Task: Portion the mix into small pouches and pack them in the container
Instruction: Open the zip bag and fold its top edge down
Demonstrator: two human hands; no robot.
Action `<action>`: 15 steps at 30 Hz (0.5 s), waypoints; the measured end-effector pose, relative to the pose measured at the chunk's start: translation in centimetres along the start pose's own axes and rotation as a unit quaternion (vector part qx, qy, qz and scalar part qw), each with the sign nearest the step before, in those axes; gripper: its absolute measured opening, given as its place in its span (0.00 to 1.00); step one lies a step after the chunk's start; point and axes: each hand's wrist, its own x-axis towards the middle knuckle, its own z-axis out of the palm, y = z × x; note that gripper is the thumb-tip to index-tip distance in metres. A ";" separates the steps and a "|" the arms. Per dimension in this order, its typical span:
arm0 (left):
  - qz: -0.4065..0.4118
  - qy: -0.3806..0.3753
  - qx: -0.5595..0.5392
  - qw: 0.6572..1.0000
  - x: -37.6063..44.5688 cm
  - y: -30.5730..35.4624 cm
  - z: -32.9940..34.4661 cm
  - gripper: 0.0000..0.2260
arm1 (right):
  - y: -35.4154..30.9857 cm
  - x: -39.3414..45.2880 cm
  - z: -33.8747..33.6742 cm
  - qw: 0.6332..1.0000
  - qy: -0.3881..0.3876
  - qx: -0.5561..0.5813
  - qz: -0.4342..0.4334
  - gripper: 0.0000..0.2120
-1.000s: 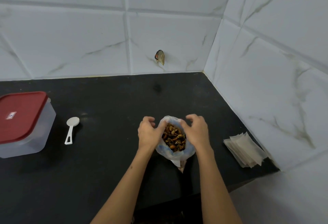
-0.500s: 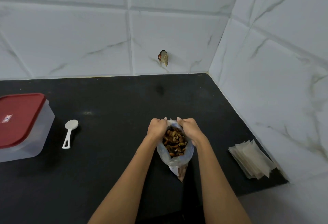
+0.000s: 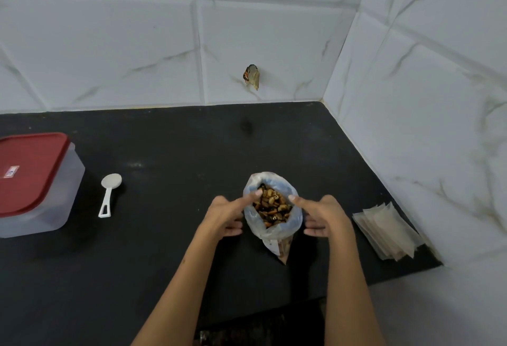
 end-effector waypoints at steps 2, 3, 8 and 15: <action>-0.028 -0.056 -0.035 0.997 -0.8 -0.6 -0.3 0.30 | 0.5 -0.7 0.2 0.997 -0.020 0.069 -0.003 0.17; -0.034 -0.065 -0.065 0.995 -1.2 -0.9 -0.2 0.26 | 0.8 -0.9 0.4 0.994 -0.016 0.106 -0.006 0.12; -0.079 -0.094 -0.297 0.947 -2.1 -2.4 0.1 0.08 | 2.5 -0.9 1.5 0.962 -0.012 0.273 0.009 0.07; -0.136 -0.081 -0.420 0.893 -2.5 -3.3 1.6 0.10 | 3.9 -0.4 2.8 0.923 -0.038 0.372 0.086 0.17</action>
